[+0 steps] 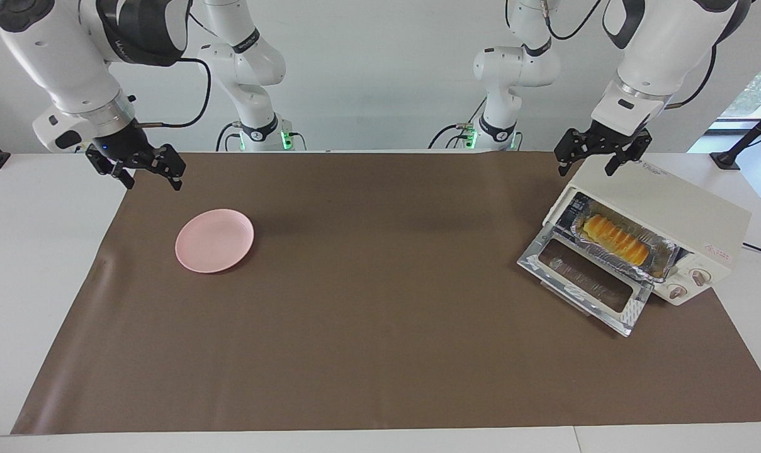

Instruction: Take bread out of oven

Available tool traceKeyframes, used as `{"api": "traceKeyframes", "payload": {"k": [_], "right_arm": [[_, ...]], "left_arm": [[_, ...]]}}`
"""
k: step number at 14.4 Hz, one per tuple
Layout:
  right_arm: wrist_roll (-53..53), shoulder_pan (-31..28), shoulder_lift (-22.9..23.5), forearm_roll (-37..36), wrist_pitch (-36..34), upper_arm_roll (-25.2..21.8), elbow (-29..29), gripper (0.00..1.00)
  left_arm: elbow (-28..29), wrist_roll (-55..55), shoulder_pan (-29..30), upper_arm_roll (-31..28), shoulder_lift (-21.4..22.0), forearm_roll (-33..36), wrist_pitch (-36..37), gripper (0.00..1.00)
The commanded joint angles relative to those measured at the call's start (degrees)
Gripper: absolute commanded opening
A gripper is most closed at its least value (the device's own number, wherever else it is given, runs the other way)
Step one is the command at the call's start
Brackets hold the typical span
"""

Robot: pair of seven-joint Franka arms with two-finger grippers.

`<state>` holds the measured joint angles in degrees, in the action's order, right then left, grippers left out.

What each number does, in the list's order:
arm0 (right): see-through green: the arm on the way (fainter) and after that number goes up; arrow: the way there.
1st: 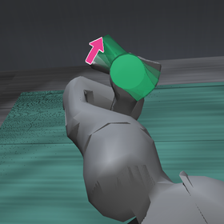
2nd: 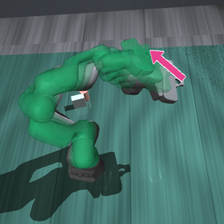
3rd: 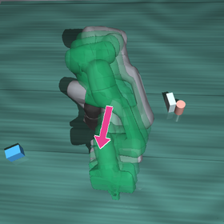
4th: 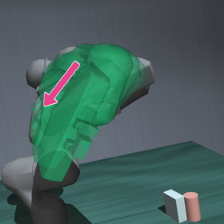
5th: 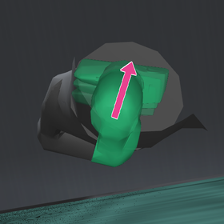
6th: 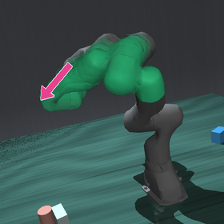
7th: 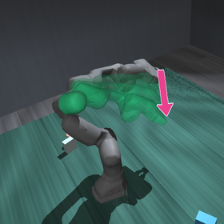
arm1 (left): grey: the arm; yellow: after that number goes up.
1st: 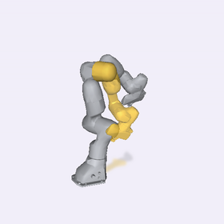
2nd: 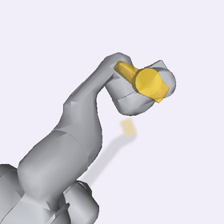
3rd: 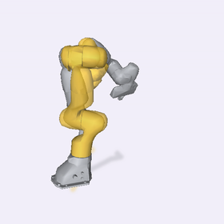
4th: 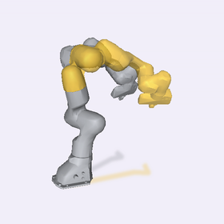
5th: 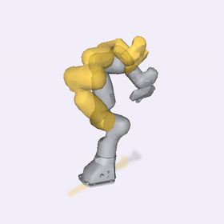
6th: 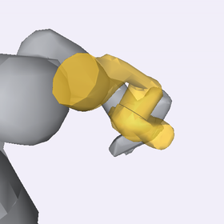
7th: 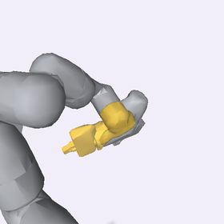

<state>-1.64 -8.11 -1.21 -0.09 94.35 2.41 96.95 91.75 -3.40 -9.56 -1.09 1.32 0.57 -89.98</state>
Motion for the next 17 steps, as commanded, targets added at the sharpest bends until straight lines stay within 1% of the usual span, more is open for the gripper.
{"api": "traceKeyframes", "payload": {"k": [1, 5, 8, 10, 11, 13, 15, 16, 17], "right_arm": [[0.6, -0.5, -1.4, -1.2, 0.5, 0.6, 1.6, 1.00], [0.6, -0.8, -1.4, -1.2, 0.6, 0.6, 1.6, 1.00], [0.7, -0.8, -1.4, -1.2, 0.7, 0.6, 1.6, 1.00], [0.4, -0.9, -1.4, -1.1, 0.6, 0.6, 1.6, 1.00], [0.4, -0.8, -1.4, -1.2, 0.5, 0.6, 1.7, 1.00], [0.3, -0.9, -1.5, -1.1, 0.6, 0.6, 1.7, 1.00], [0.4, -0.8, -1.5, -1.2, 0.7, 0.6, 1.7, 1.00], [0.4, -0.8, -1.5, -1.1, 0.7, 0.6, 1.7, 1.00], [0.3, -0.8, -1.5, -1.1, 0.7, 0.6, 1.7, 1.00]], "left_arm": [[-0.1, 0.8, -0.6, -0.7, -1.5, 1.0, -2.1, 1.00], [-7.0, 0.6, -0.7, -1.0, -9.7, 2.9, -2.1, 1.00], [-15.0, 0.4, -0.7, -2.0, -17.4, 3.4, -0.6, 1.00], [-15.5, -0.5, -2.5, -4.8, -20.5, 4.2, -1.7, 1.00], [-15.5, -2.6, -2.6, -5.4, -21.2, 5.2, -2.9, 1.00], [-15.0, -13.6, -2.0, -5.4, -21.4, 5.9, -7.1, 1.00], [-14.1, -16.4, -1.8, -5.8, -21.8, 6.3, -6.9, 1.00], [-13.7, -17.1, -1.9, -7.3, -22.0, 6.5, -6.7, 1.00], [-13.5, -18.9, -2.0, -7.6, -22.2, 6.5, -6.6, 1.00]]}}
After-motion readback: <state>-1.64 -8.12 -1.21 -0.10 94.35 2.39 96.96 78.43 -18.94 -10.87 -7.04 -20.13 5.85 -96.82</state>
